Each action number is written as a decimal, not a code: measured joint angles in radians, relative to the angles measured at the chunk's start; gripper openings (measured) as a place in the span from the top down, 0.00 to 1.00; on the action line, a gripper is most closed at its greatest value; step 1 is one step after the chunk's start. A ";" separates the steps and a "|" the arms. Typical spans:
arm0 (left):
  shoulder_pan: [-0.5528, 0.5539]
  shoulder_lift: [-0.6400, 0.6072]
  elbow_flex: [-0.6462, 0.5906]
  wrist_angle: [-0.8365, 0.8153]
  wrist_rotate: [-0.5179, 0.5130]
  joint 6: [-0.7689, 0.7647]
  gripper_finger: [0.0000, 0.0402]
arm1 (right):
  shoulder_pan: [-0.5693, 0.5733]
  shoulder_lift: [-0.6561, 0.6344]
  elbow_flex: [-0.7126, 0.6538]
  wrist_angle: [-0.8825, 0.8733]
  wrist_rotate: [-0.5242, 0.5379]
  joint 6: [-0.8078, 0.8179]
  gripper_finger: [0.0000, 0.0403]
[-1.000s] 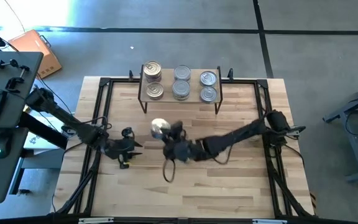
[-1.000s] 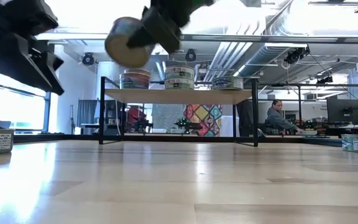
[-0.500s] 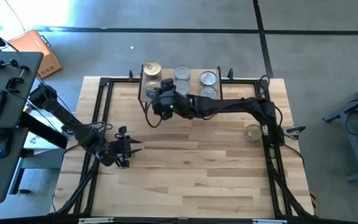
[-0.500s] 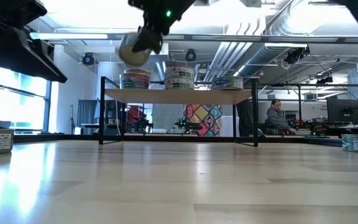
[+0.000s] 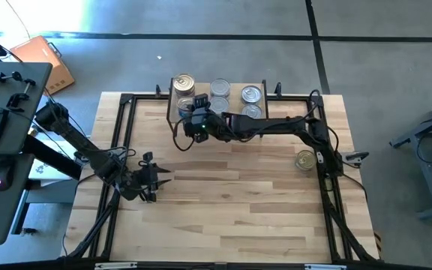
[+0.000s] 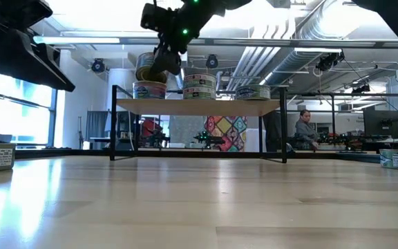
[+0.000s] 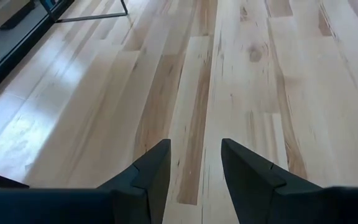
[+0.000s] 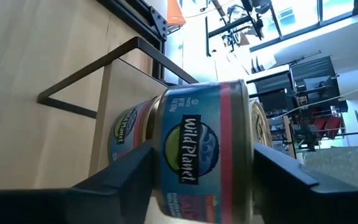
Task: Stack canned seafood by type on shelf
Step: Stack the blue and pink tuna can on top of the blue and pink tuna can on the shelf, then stack the left green tuna can on top of the green tuna can on the shelf
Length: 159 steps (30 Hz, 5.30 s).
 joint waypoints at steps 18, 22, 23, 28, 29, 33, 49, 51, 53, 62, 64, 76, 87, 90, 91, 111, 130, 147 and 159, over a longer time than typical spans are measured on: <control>0.000 0.000 0.000 0.001 0.000 0.000 0.67 | -0.059 0.000 0.000 0.056 -0.162 0.070 0.36; 0.000 0.000 0.000 0.001 0.000 0.000 0.67 | -0.068 0.000 0.000 0.054 -0.215 0.083 0.35; 0.000 0.000 0.000 0.001 0.000 0.000 0.67 | -0.068 0.000 0.000 0.054 -0.222 0.089 0.35; 0.000 0.000 0.000 0.001 0.000 0.000 0.67 | -0.068 0.000 0.000 0.053 -0.240 0.097 0.35; 0.000 0.000 0.000 0.001 0.000 0.000 0.67 | -0.068 0.000 0.000 0.053 -0.245 0.099 0.34; 0.000 0.000 0.000 0.001 0.000 0.000 0.67 | -0.060 0.000 0.000 0.077 -0.219 0.099 0.31; -0.026 0.000 -0.027 0.022 0.001 -0.043 0.67 | 0.169 -0.059 0.000 -0.259 -0.369 0.397 0.31; -0.035 0.000 -0.027 0.031 -0.002 -0.043 0.67 | 0.178 -0.063 -0.038 -0.269 -0.544 0.464 0.31; -0.043 0.000 -0.027 0.029 -0.003 -0.045 0.67 | 0.188 -0.066 -0.120 -0.205 -0.645 0.521 0.31; -0.097 -0.013 0.009 -0.166 0.051 -0.288 0.67 | 0.254 -0.067 -0.505 0.235 -0.563 0.748 0.31; -0.112 -0.014 0.027 -0.272 0.086 -0.397 0.67 | 0.274 -0.067 -0.552 0.319 -0.488 0.789 0.31; -0.245 -0.013 0.035 -0.493 0.253 -0.816 0.67 | 0.451 -0.092 -0.593 0.155 -0.074 0.934 0.31; -0.272 -0.010 -0.056 -0.425 0.240 -0.939 0.67 | 0.609 -0.329 -0.775 -0.365 0.061 1.424 0.37; -0.273 -0.014 -0.104 -0.348 0.196 -0.967 0.67 | 0.645 -0.430 -0.896 -0.333 0.113 1.546 0.40; -0.273 -0.013 -0.116 -0.321 0.178 -0.967 0.67 | 0.654 -0.461 -0.934 -0.315 0.128 1.578 0.40; 0.131 0.244 -0.292 0.744 0.257 -0.193 0.77 | 0.611 -0.568 -1.186 0.406 0.149 1.350 0.41; 0.353 0.819 0.266 0.721 0.623 0.342 0.82 | 0.568 -0.435 -1.186 0.688 0.124 1.238 0.41; 0.242 0.430 0.352 -0.360 0.343 -0.085 0.82 | 0.527 -0.309 -1.184 0.861 0.116 1.216 0.41; 0.250 0.514 0.231 -0.052 0.364 -0.047 0.82 | 0.530 -0.309 -1.184 0.949 0.078 1.115 0.41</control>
